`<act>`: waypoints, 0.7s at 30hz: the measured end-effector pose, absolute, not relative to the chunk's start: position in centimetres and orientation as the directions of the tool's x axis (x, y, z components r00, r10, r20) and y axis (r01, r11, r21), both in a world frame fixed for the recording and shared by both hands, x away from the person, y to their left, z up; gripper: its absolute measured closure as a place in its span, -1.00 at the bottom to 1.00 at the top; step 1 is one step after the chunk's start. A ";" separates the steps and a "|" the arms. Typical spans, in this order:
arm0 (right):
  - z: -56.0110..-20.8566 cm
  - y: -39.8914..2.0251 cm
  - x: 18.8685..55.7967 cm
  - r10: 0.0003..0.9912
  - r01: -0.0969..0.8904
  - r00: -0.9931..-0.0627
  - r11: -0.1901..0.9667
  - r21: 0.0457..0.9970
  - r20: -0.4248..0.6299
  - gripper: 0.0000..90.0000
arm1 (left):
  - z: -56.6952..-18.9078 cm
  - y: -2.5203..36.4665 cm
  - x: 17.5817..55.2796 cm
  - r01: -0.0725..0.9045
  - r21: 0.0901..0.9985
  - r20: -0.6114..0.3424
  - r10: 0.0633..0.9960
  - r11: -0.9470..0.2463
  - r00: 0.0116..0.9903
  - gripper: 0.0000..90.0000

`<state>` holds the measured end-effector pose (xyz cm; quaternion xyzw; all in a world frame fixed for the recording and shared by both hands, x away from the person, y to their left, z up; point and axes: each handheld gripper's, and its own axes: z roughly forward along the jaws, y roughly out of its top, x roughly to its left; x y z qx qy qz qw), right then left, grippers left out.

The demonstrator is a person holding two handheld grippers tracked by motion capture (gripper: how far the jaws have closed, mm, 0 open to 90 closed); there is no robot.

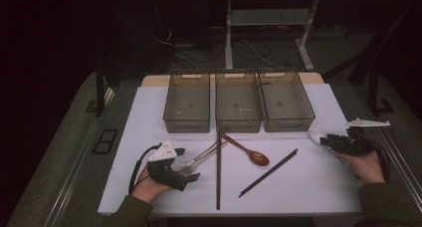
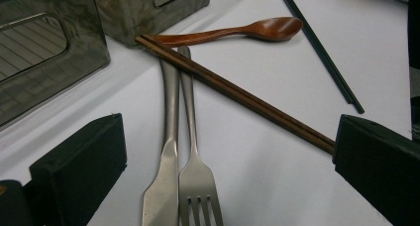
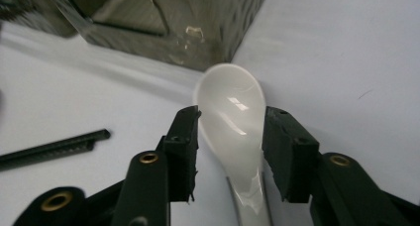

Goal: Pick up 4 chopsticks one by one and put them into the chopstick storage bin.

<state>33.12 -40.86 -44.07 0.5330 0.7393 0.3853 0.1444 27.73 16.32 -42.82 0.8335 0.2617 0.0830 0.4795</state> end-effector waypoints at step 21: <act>-42.5 -34.9 32.4 0.768 0.629 -0.606 0.301 0.717 0.209 0.98 | -42.8 16.3 27.7 0.357 0.842 -0.111 0.518 -0.404 0.848 -1.00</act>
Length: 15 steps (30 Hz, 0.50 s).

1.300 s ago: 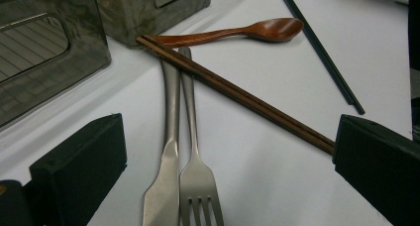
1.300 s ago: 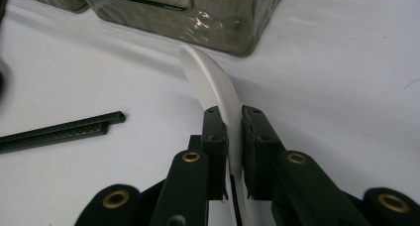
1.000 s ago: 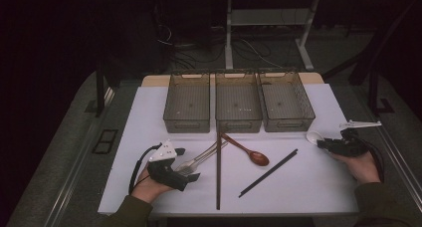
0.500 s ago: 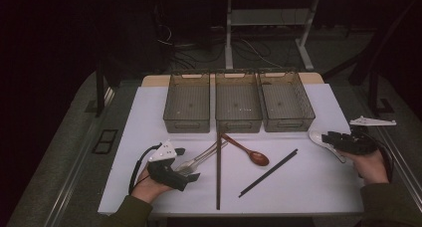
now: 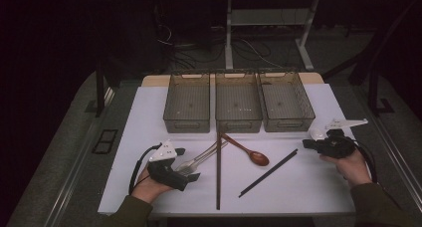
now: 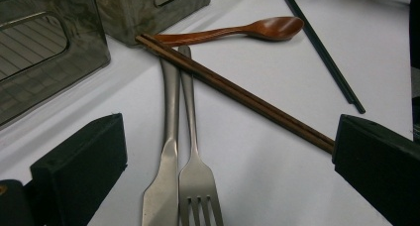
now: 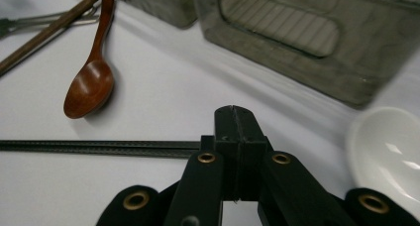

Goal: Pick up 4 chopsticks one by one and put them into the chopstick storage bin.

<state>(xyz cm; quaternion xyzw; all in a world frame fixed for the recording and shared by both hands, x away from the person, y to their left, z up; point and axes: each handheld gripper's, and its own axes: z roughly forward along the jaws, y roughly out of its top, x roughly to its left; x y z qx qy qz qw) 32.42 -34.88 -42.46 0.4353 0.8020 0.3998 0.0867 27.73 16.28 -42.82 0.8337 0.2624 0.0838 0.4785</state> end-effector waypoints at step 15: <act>-44.2 -31.1 34.1 0.746 0.633 -0.651 0.432 0.642 0.141 0.98 | -42.8 16.3 27.7 0.358 0.841 -0.111 0.517 -0.406 0.849 -1.00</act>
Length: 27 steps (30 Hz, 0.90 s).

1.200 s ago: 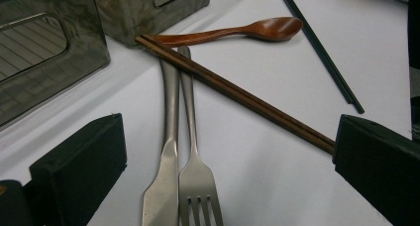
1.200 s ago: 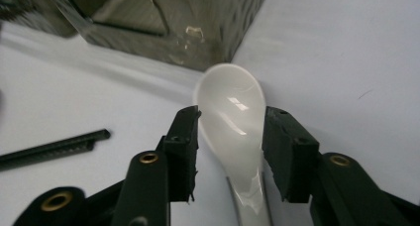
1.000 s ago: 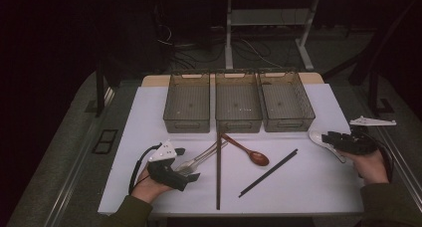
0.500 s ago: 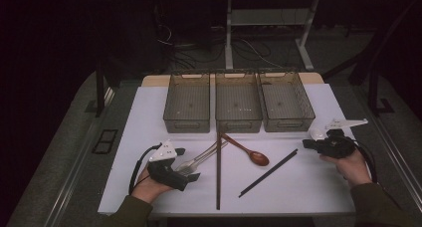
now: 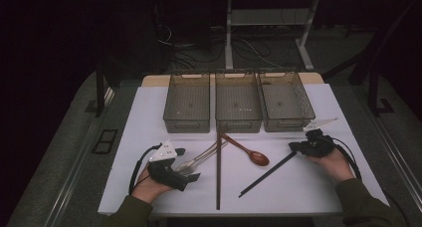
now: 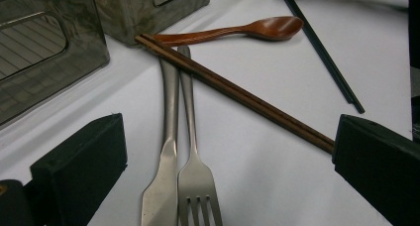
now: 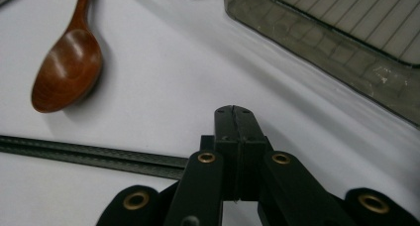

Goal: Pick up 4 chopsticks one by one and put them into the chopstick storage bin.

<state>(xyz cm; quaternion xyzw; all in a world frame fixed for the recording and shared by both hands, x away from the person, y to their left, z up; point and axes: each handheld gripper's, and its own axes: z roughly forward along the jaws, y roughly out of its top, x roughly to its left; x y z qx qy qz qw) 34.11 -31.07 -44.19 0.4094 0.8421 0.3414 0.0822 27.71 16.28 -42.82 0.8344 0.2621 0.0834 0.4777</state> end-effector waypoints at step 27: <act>-44.2 -32.1 33.1 0.748 0.637 -0.658 0.491 0.594 0.087 0.98 | -42.7 16.3 27.6 0.354 0.843 -0.111 0.514 -0.405 0.851 -1.00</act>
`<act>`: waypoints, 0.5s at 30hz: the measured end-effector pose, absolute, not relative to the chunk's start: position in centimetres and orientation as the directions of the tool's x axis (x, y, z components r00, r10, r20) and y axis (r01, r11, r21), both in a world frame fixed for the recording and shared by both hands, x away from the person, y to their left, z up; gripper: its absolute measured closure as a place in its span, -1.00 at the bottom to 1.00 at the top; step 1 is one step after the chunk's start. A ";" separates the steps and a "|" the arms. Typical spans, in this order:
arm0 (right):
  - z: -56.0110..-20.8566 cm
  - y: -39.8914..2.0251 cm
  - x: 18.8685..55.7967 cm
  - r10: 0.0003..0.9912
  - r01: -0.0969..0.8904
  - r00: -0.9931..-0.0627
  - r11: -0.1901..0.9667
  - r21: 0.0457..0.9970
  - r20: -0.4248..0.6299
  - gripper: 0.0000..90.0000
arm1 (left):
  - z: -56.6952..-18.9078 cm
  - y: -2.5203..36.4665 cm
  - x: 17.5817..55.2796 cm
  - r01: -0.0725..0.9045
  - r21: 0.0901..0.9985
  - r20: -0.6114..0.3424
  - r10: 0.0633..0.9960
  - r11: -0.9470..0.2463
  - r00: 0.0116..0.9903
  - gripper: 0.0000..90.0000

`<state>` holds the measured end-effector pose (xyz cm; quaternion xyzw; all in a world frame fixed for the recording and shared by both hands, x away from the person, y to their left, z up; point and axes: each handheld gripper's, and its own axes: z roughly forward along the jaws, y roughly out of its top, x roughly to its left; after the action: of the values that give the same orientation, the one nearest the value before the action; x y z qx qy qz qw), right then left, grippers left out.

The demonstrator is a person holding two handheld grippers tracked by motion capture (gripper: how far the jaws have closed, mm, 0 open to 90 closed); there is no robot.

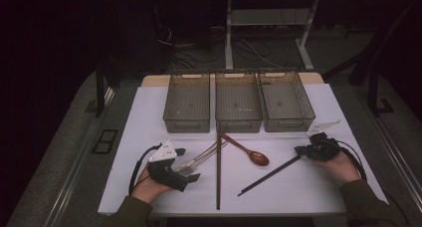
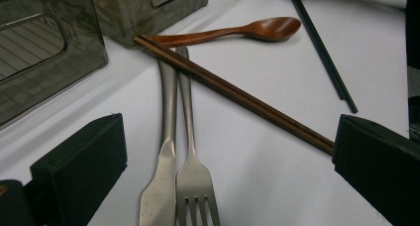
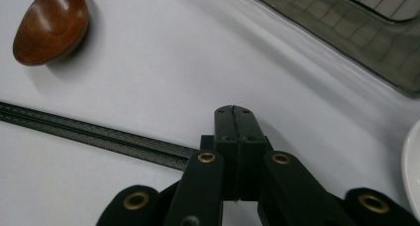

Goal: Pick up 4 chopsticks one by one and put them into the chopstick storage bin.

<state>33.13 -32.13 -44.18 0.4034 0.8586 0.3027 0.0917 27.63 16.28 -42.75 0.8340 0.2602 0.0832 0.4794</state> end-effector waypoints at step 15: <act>-44.0 -32.8 32.1 0.749 0.649 -0.656 0.494 0.579 0.096 0.98 | -42.7 16.3 27.6 0.353 0.842 -0.111 0.510 -0.407 0.853 -1.00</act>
<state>32.09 -32.83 -44.05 0.4062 0.8601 0.2968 0.0845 27.58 16.26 -42.68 0.8349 0.2584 0.0815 0.4791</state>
